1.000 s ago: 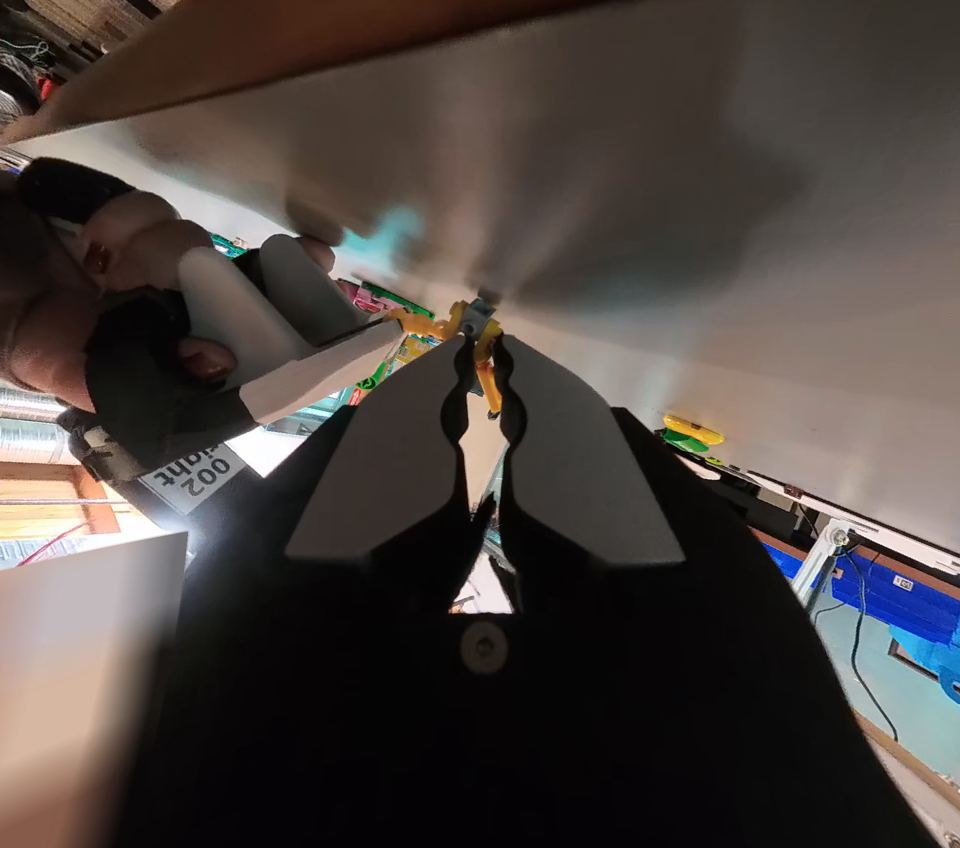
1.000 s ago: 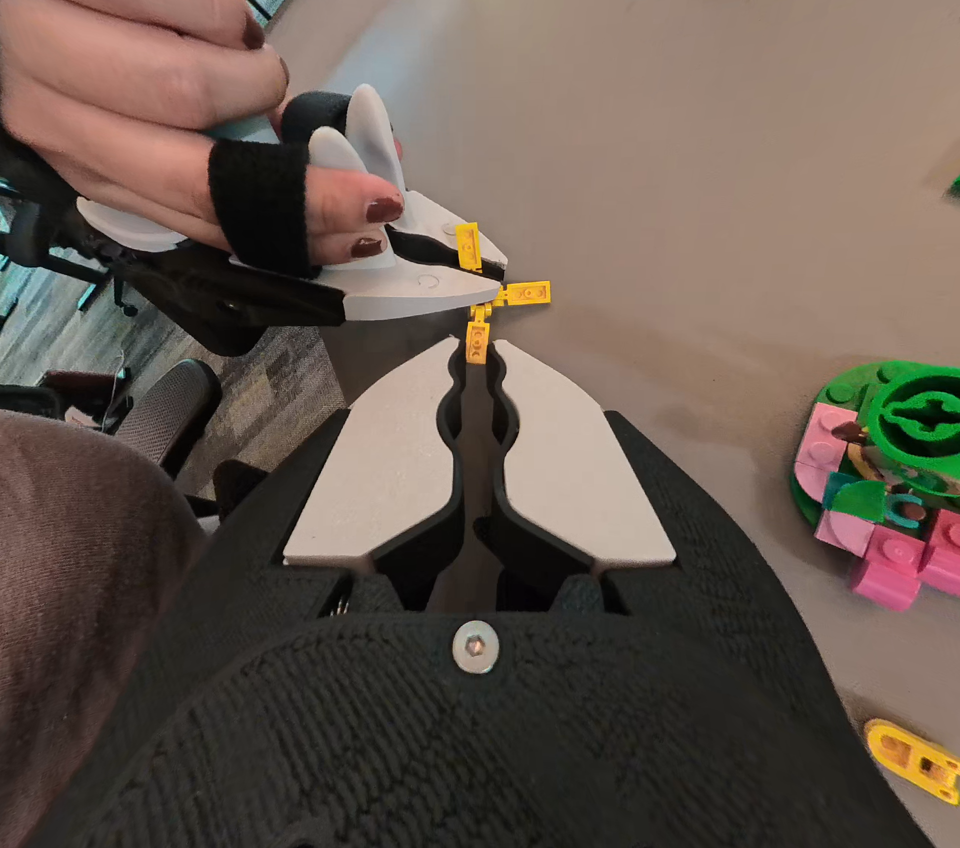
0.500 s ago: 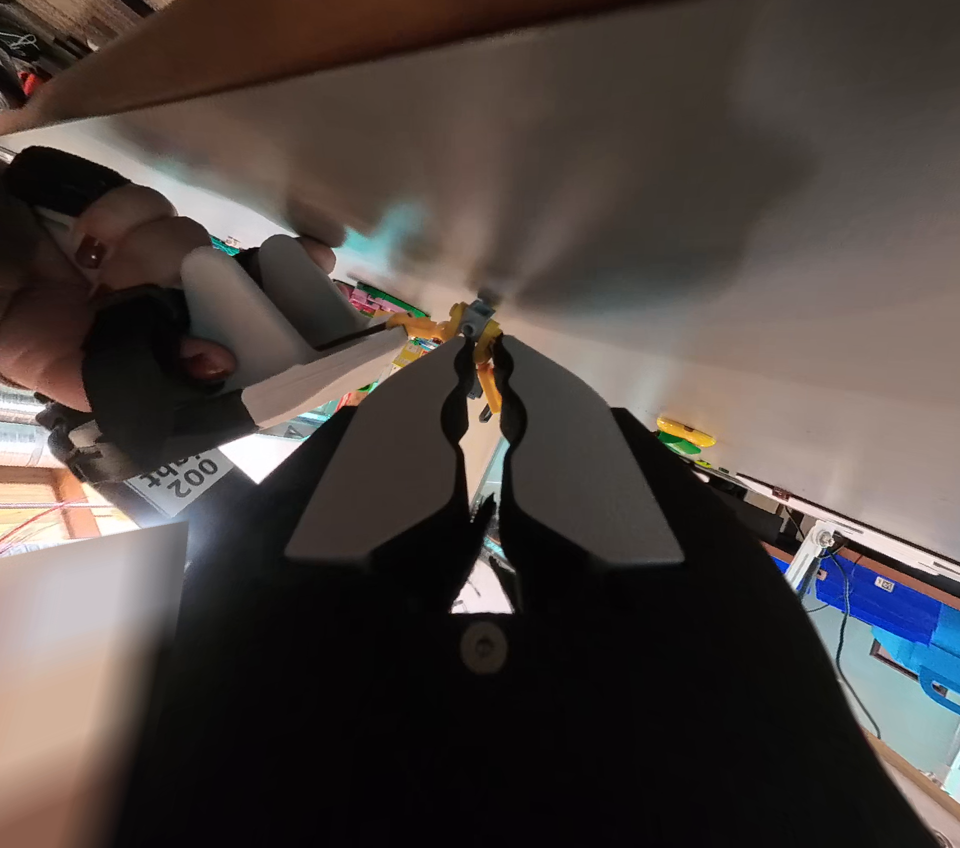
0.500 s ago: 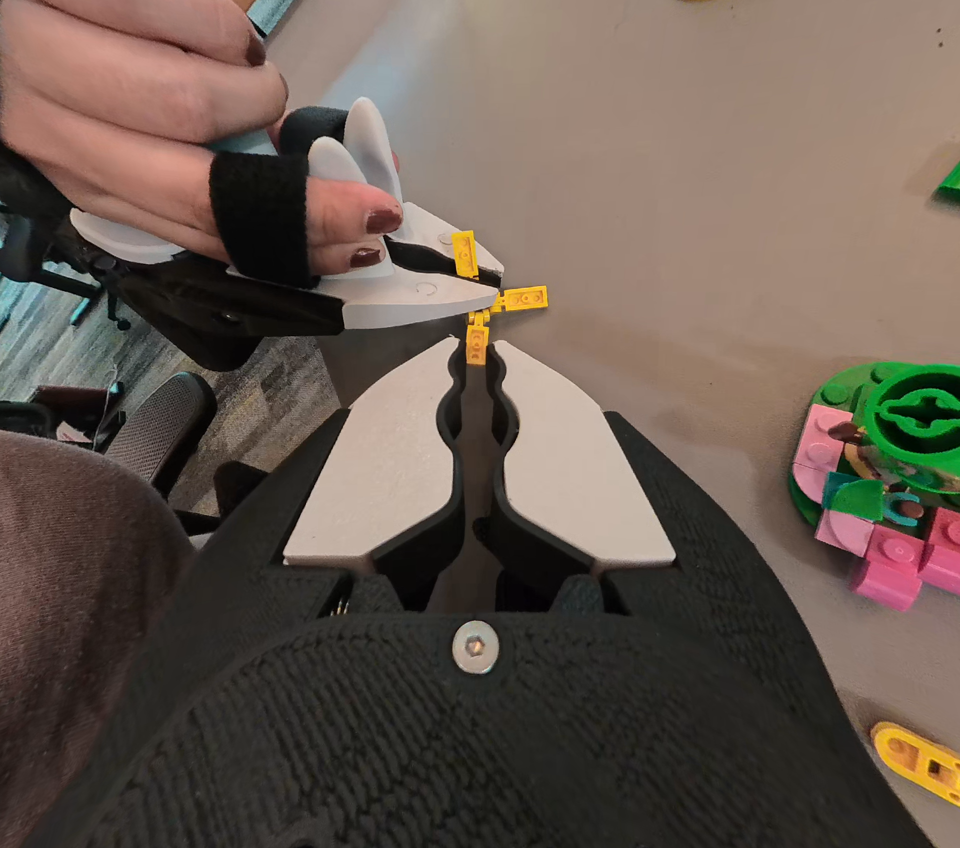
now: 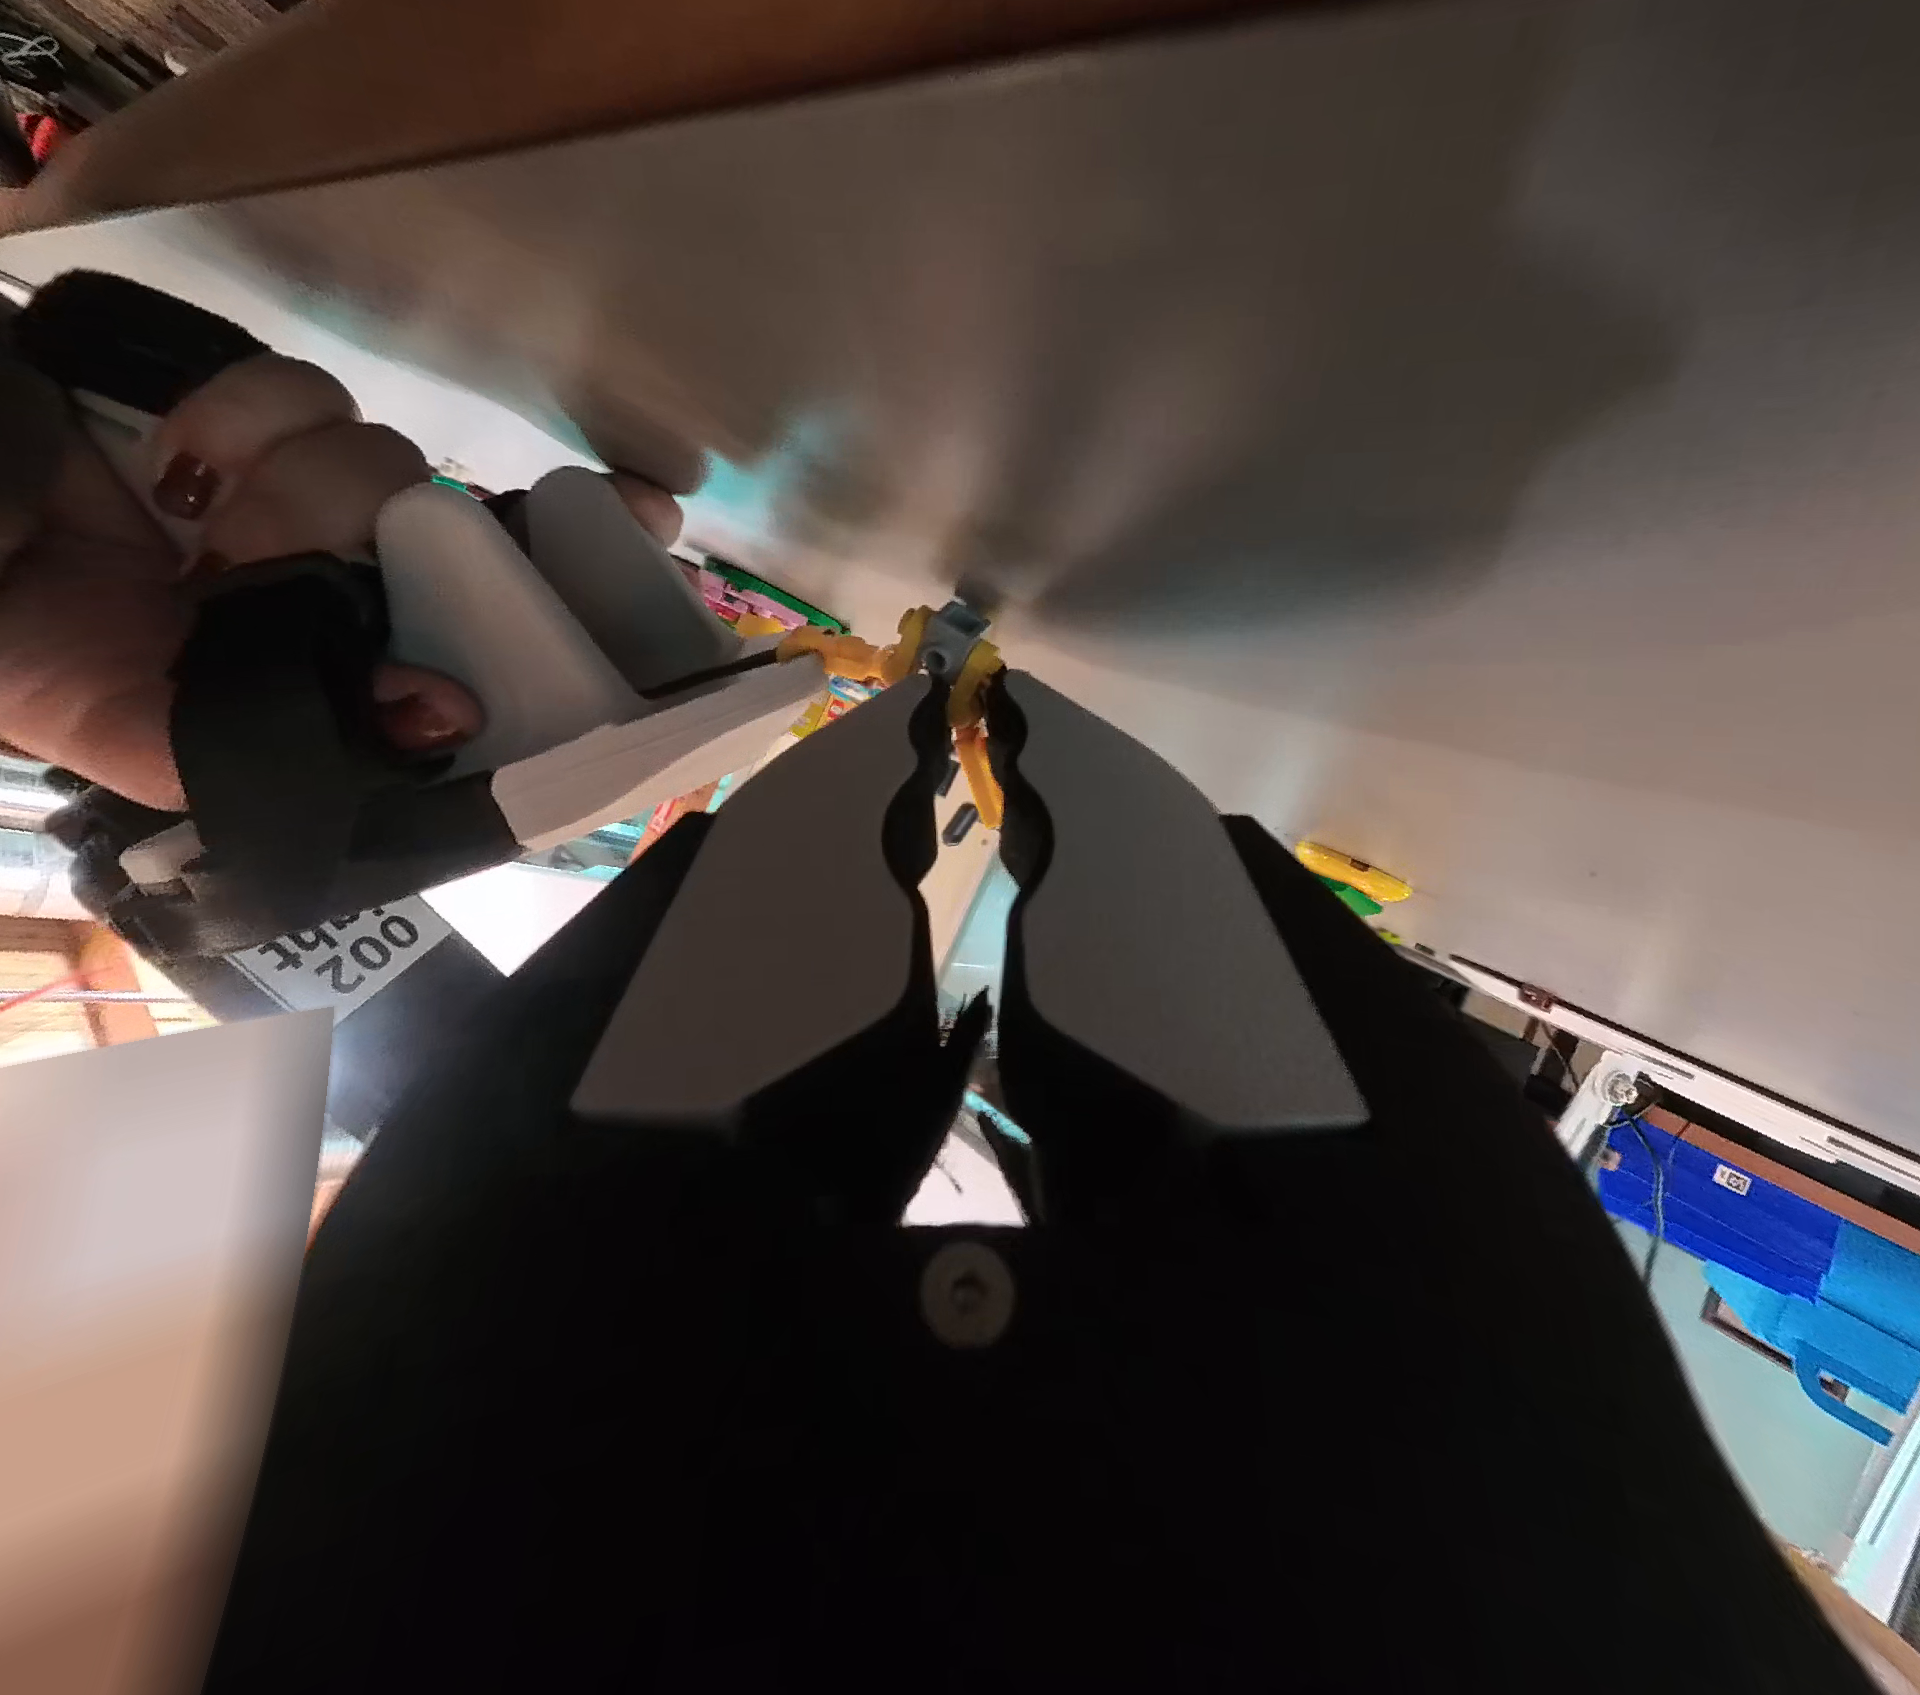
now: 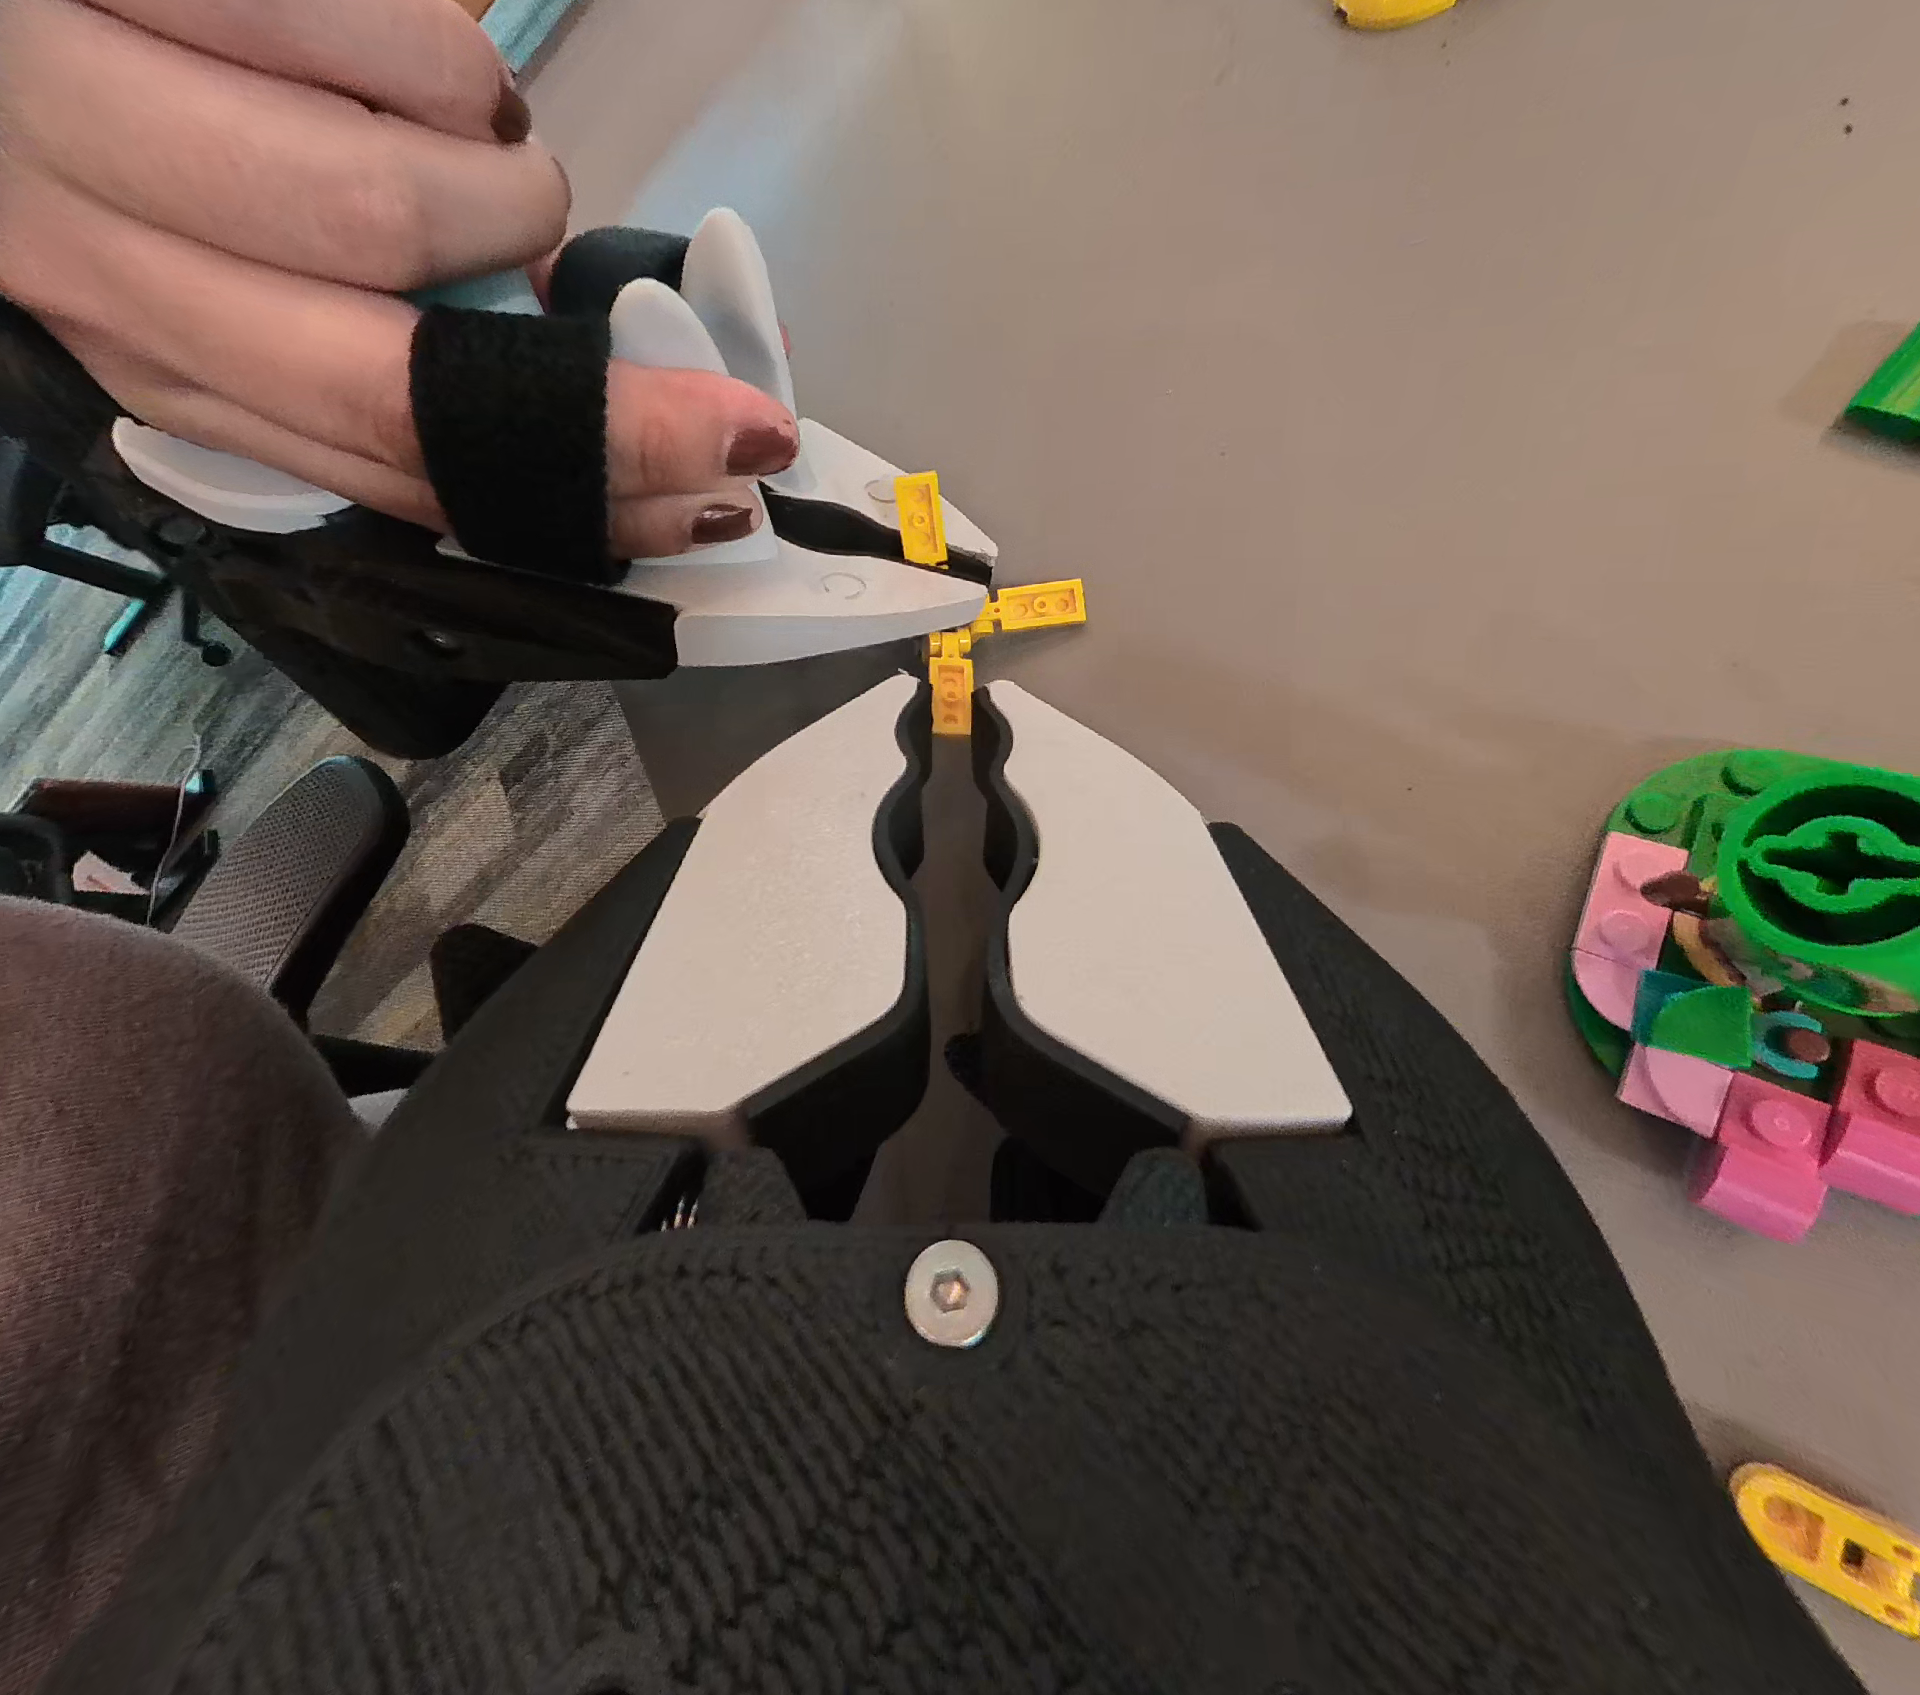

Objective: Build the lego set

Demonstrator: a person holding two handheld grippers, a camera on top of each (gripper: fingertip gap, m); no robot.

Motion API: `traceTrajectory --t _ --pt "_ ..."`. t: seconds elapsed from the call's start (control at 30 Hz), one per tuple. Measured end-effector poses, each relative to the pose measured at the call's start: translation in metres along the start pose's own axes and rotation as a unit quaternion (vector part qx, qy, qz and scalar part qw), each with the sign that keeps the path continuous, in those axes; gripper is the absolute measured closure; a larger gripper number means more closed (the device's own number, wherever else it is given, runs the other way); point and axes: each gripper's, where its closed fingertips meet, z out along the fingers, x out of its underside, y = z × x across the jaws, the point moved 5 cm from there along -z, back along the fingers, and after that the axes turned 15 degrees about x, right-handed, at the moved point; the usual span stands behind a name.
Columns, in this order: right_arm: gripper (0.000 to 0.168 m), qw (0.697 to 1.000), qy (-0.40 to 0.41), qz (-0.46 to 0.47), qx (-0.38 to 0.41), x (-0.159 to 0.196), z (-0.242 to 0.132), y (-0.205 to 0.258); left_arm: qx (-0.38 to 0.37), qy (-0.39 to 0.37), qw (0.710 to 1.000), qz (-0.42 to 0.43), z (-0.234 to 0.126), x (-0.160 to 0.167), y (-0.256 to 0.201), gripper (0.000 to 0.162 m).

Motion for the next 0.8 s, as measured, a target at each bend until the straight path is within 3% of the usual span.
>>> traceTrajectory --t 0.53,0.67,0.77,0.8 --pt "0.163 1.0 0.005 -0.001 -0.004 -0.002 0.003 0.0 -0.002 0.003 0.999 -0.04 0.0 -0.001 -0.001 0.156" --pt "0.163 1.0 -0.018 0.007 -0.012 -0.003 0.001 0.0 0.0 -0.003 0.993 -0.116 0.0 -0.001 -0.002 0.156" --pt "0.134 0.997 -0.048 0.014 -0.052 -0.003 -0.01 0.007 0.01 -0.002 0.982 -0.189 0.0 -0.001 -0.006 0.155" --pt "0.133 0.996 -0.067 0.005 -0.056 -0.004 -0.016 0.008 0.021 0.006 0.977 -0.21 -0.001 0.0 -0.008 0.155"
